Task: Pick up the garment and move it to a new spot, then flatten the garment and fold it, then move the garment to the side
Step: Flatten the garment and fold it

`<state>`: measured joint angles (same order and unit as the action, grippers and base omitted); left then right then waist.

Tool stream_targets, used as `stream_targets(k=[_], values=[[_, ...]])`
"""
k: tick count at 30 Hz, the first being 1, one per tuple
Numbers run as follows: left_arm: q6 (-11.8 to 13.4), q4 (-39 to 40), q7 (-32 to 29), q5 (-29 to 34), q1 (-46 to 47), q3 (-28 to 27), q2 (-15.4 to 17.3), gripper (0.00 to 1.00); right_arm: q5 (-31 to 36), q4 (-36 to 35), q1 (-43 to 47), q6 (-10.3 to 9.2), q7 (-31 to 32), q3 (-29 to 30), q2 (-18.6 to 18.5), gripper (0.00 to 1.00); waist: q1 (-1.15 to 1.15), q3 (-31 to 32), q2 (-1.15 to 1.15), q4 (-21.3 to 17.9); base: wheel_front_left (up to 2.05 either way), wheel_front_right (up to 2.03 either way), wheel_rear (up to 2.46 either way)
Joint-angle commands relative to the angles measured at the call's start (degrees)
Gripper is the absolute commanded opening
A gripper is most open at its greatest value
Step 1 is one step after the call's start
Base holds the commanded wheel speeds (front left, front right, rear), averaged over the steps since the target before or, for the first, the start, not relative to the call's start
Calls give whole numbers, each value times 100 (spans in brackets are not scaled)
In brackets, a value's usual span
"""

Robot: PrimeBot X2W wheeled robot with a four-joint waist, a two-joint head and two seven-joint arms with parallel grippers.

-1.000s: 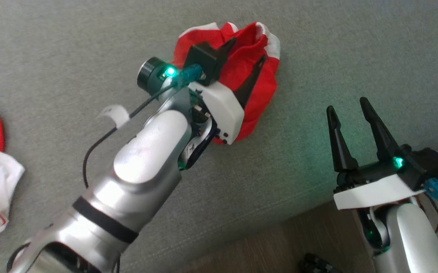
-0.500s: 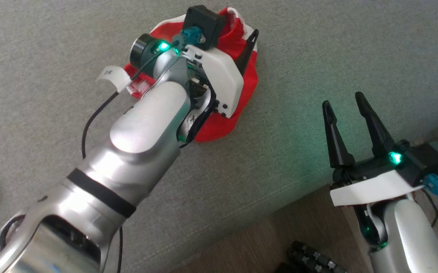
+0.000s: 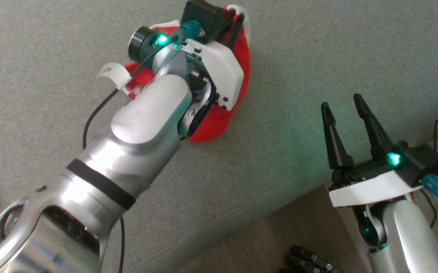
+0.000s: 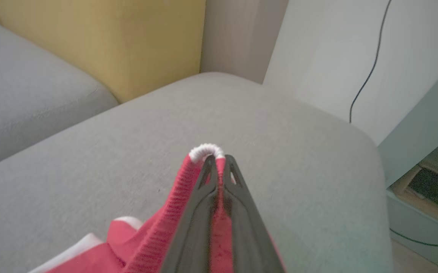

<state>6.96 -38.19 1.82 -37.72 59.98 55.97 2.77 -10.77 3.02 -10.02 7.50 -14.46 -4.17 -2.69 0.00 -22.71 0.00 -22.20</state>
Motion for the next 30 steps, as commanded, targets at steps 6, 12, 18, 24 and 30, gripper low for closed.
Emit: stream_targets(k=[6, 12, 18, 24, 30], values=[[-314, 438, 360, -326, 804, -156, 10, 0, -64, -161, 70, -1, -54, -93, -19, 100, 0, 388, 0, 70, 0, 0, 0], [-586, 931, 498, -503, 1411, -356, 29, 0, 90, -171, 203, -1, -54, 88, -19, 100, 0, 817, 0, 469, 0, 0, 0], [-636, 1858, 319, -894, 886, -525, 517, 0, 283, -202, 336, -1, -54, 271, -19, 100, 0, 1120, 0, 1102, 0, 0, 0], [-218, 2847, 401, -1188, -972, -440, 1514, 0, 497, -274, 478, -1, -54, 387, -19, 100, 0, 1079, 0, 1658, 0, 0, 0], [168, 3004, 1097, -1363, -2785, -486, 2095, 0, 529, -240, 625, -1, -54, 541, -19, 100, 0, 1026, 0, 2100, 0, 0, 0]])
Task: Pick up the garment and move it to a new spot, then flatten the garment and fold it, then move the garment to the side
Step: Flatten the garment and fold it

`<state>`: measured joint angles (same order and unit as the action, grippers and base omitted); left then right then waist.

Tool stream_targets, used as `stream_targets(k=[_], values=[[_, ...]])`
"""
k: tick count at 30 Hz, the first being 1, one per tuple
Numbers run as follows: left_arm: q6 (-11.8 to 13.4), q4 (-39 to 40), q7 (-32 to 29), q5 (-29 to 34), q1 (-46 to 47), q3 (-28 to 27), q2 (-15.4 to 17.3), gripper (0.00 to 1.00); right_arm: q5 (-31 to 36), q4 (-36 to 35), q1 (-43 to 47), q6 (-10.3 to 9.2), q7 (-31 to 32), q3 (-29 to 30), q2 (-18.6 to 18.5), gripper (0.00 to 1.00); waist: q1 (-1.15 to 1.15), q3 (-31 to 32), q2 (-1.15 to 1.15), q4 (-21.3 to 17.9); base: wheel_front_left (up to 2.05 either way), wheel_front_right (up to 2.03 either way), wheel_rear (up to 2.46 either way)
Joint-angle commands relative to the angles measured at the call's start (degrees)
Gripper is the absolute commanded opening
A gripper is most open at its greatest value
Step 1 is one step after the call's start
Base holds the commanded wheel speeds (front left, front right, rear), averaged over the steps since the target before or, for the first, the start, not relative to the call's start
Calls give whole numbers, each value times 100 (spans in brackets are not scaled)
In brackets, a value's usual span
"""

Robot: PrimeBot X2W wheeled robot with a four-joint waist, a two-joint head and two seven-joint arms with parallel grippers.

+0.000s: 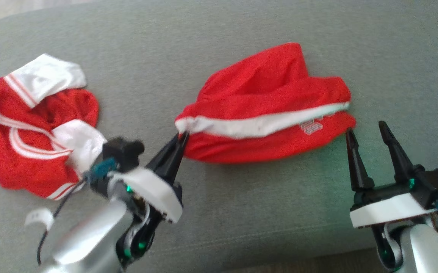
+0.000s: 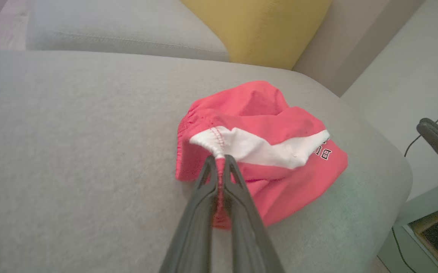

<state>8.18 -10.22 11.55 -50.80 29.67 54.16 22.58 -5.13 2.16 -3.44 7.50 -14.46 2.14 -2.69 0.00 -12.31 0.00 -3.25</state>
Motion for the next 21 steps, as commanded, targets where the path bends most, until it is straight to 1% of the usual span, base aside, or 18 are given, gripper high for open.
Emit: stream_targets(k=[1, 2, 3, 6, 9, 13, 14, 18, 21], values=[[83, 177, 198, -67, 59, -362, 124, 0, -92, -82, -31, -1, -54, -74, -19, 100, 0, -3, 0, 269, 0, 0, 0], [98, 149, 253, -30, -85, -409, 127, 0, -88, 11, -49, -1, -54, -78, -19, 100, 0, 11, 0, 333, 0, 0, 0], [134, 93, 318, 16, -328, -602, 52, 0, 39, 325, -111, -1, -54, -126, -19, 100, 0, 43, 0, 447, 0, 0, 0], [154, 58, 339, 340, -542, -1000, -90, 0, 294, 874, -343, -1, -54, -181, -19, 100, 0, 86, 0, 590, 0, 0, 0], [54, 5, 342, 631, -777, -1417, -276, 0, 465, 1565, -630, -1, -54, -148, -19, 100, 0, 124, 0, 685, 0, 0, 0], [-115, -146, 343, 969, -947, -1790, -485, 0, 424, 2360, -951, -1, -50, -99, -19, 100, 0, 142, 0, 770, 0, 0, 0], [-115, -146, 343, 969, -947, -1790, -485, 0, 424, 2360, -951, -1, -50, -99, -19, 100, 0, 142, 0, 770, 0, 0, 0], [-296, -246, 344, 1233, -1025, -2090, -665, 0, 156, 2781, -1148, -1, -51, -225, -19, 100, 0, 93, 0, 786, 0, 0, 0], [-414, -310, 344, 1407, -1076, -2279, -781, 0, 136, 2849, -1240, -1, -52, -339, -19, 100, 0, 63, 0, 763, 0, 0, 0]])
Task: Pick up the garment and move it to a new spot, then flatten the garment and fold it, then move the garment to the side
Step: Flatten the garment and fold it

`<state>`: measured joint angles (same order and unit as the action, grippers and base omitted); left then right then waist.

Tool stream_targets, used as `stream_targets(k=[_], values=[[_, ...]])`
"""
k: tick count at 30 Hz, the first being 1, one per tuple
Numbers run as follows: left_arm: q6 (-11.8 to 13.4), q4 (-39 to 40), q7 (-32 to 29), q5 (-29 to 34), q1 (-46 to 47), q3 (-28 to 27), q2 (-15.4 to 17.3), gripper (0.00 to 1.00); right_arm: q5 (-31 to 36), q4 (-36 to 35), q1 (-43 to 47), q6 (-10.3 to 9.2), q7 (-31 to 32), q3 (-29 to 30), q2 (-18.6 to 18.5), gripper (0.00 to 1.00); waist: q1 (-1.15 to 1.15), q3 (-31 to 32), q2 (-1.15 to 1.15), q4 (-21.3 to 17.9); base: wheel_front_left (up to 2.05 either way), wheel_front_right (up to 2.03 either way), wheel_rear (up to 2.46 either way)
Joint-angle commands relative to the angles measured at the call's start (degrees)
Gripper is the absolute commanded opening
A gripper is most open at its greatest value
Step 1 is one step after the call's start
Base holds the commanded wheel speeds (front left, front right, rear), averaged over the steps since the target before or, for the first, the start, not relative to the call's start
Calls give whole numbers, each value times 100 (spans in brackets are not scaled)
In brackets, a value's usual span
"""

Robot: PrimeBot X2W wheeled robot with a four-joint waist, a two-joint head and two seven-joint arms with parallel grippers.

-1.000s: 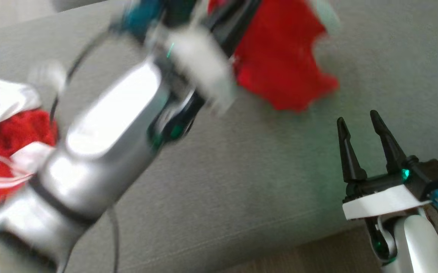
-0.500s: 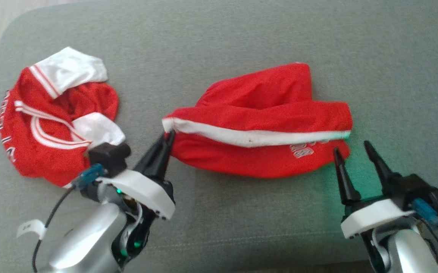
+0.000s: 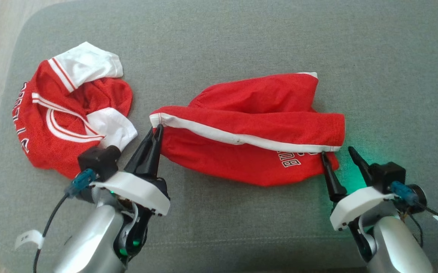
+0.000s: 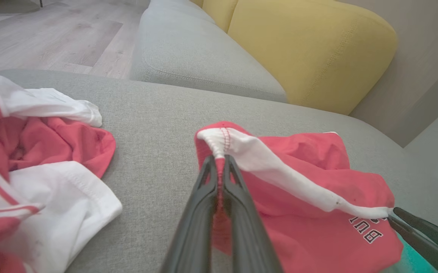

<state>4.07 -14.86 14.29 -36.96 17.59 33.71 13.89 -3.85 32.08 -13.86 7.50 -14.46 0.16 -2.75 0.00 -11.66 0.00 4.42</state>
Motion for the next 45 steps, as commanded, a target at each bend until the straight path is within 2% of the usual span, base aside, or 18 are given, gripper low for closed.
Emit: stream_targets(k=[1, 4, 6, 7, 8, 10, 15, 18, 23, 26, 30, 34, 38, 41, 45], values=[[-41, 131, 70, 76, 113, -290, 54, 0, 28, -179, -216, -1, -52, -176, -12, 100, 0, -9, 0, -16, 0, 0, 0], [-141, 50, 70, 215, 63, -424, -26, 0, 86, -338, -228, -1, -52, -282, -12, 79, 0, -27, 0, -57, 0, 0, 0], [-200, 1, 70, 294, 44, -490, -76, 0, 111, -389, -217, -1, -53, -338, -12, 49, 0, -48, 0, -83, 0, 0, 0], [-227, -21, 70, 328, 40, -519, -102, 0, 78, -374, -222, -1, -53, -349, -12, 40, 0, -60, 0, -92, 0, 0, 0], [-254, -49, 71, 360, 40, -540, -123, 0, 44, -336, -233, -1, -53, -362, -12, 23, 0, -73, 0, -100, 0, 0, 0], [-303, -106, 71, 425, 58, -571, -154, 0, 20, -271, -280, -1, -53, -385, -12, 0, 0, -98, 0, -110, 0, 0, 0], [-389, -110, 71, 627, 147, -735, -207, 0, -7, -384, -400, -1, -53, -318, -12, 0, 0, -122, 0, -124, 0, 0, 0], [-479, 69, 71, 749, 214, -892, -261, 0, -200, -768, -380, -1, -53, -106, -12, 0, 0, -75, 0, -142, 0, 0, 0], [-803, 551, 49, 681, 513, -1004, -237, 0, -744, -1604, -468, -1, -53, 223, -12, 0, 0, 69, 0, -283, 0, 0, 0], [-913, 865, -258, 497, 906, -1033, -155, 0, -938, -1997, -771, -1, -1, 397, -54, 0, 0, 140, 0, -405, 0, 0, 0], [-1026, 1157, -766, 296, 1712, -1020, -29, 0, -937, -2294, -1617, -1, 375, 640, -172, 0, 0, 76, 0, -575, 0, 0, 0], [-1105, 1049, -1013, 90, 2805, -1018, -26, 0, -882, -2029, -2834, -1, 767, 841, -218, 0, 0, -200, 0, -677, 0, 0, 0], [-1134, 661, -987, 97, 3786, -956, -56, 0, -842, -1612, -3858, -1, 833, 894, -288, 0, 0, -551, 0, -722, 0, 0, 0], [-1146, 73, -558, 403, 4775, -860, -84, 0, -731, -1098, -4848, -1, 582, 915, -353, 0, 0, -942, 0, -785, 0, 0, 0], [-1136, -588, 20, 1168, 5947, -823, -116, 0, -470, -657, -5949, -1, 98, 923, -377, 0, 0, -1518, 0, -892, 0, 0, 0]])
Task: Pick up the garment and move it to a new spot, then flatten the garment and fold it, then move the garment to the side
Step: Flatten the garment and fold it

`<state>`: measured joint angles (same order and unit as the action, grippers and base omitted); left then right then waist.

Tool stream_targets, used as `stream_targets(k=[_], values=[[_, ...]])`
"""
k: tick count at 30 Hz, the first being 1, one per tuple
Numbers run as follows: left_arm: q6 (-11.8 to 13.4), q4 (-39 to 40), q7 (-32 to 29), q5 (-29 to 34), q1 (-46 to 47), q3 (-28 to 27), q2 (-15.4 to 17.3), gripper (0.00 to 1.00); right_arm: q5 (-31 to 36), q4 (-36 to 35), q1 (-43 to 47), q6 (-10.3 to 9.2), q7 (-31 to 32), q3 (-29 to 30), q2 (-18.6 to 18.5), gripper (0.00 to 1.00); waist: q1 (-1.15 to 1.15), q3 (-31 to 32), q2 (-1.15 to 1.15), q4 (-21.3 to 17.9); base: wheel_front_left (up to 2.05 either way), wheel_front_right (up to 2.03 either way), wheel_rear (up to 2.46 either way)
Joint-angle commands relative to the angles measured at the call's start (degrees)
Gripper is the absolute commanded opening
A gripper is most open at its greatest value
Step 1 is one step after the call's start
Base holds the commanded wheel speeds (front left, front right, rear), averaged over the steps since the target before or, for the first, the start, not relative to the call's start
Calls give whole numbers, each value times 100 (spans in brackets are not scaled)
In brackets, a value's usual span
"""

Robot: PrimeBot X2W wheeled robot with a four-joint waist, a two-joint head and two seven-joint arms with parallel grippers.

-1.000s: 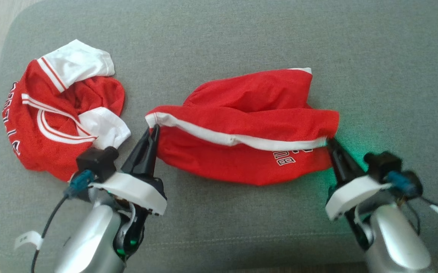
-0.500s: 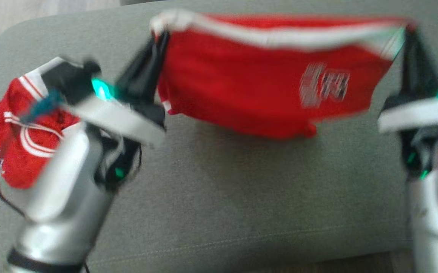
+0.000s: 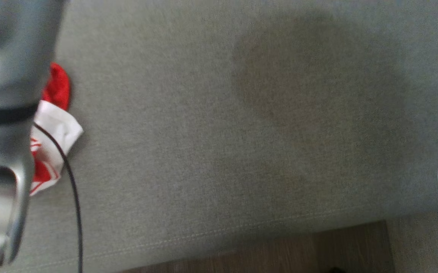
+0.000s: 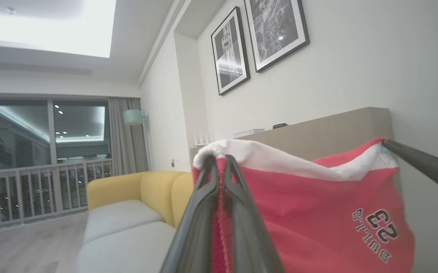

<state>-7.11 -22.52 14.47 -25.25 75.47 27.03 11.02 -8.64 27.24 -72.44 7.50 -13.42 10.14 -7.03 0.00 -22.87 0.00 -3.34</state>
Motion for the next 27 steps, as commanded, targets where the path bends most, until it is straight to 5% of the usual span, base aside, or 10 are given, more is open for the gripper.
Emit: stream_targets(k=[1, 5, 9, 18, 27], values=[[-5, 151, 36, 240, 395, -185, 157, 0, 76, -151, -302, -1, -75, -72, 46, 0, 0, -545, 0, -136, 0, 0, 0], [21, 1052, 49, 1116, 676, -684, -14, 0, 209, -597, -759, -1, -152, -10, 94, 0, 0, -1101, 0, -198, 0, 0, 0], [-16, 1718, 51, 1508, -141, -853, -68, 0, 79, -1036, -197, -1, -155, -184, 208, 0, 0, -1301, 0, -226, 0, 0, 0], [-36, 2095, 52, 794, -2673, -204, 478, 0, -716, -1112, 2441, -1, 3, -808, 313, 0, 0, -963, 0, -230, 0, 0, 0], [-37, 2849, 52, 717, -4647, 355, 996, 0, -1439, -2418, 5275, -1, 581, -271, 129, 0, 0, -235, 0, -158, 0, 0, 0]])
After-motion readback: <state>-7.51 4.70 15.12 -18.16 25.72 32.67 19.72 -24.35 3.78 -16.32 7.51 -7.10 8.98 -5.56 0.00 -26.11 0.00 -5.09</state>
